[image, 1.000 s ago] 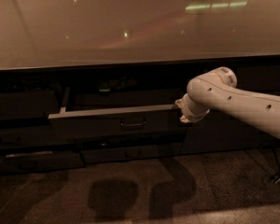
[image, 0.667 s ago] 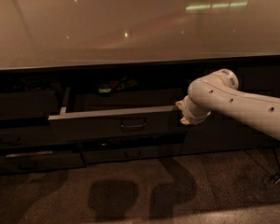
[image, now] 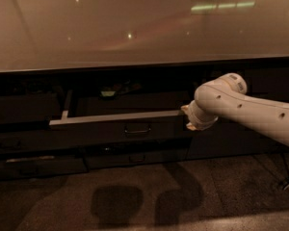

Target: Open top drawer

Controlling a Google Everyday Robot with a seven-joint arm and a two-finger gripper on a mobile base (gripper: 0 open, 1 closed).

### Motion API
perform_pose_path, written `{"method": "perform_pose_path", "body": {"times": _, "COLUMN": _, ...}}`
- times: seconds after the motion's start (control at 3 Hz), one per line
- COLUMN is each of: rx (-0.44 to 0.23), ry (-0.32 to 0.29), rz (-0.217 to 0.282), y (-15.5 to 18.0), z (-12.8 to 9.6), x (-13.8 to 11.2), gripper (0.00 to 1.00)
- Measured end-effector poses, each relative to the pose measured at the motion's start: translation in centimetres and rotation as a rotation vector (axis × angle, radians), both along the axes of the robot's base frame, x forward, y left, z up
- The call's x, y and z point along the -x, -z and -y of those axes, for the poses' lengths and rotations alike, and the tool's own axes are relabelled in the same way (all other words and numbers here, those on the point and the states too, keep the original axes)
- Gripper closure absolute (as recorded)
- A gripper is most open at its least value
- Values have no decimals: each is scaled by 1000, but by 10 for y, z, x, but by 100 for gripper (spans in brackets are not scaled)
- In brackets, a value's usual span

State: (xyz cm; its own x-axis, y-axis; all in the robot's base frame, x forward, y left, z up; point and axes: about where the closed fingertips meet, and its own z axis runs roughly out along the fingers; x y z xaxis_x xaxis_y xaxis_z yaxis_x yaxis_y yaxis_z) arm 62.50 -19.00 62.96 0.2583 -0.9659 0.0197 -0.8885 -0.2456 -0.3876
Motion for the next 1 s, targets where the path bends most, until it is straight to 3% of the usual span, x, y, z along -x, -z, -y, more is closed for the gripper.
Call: {"method": "perform_pose_path", "body": {"times": 1.0, "rx": -17, "ry": 19, "rz": 2, "y": -15, "z": 0, "x": -9, "gripper": 34}}
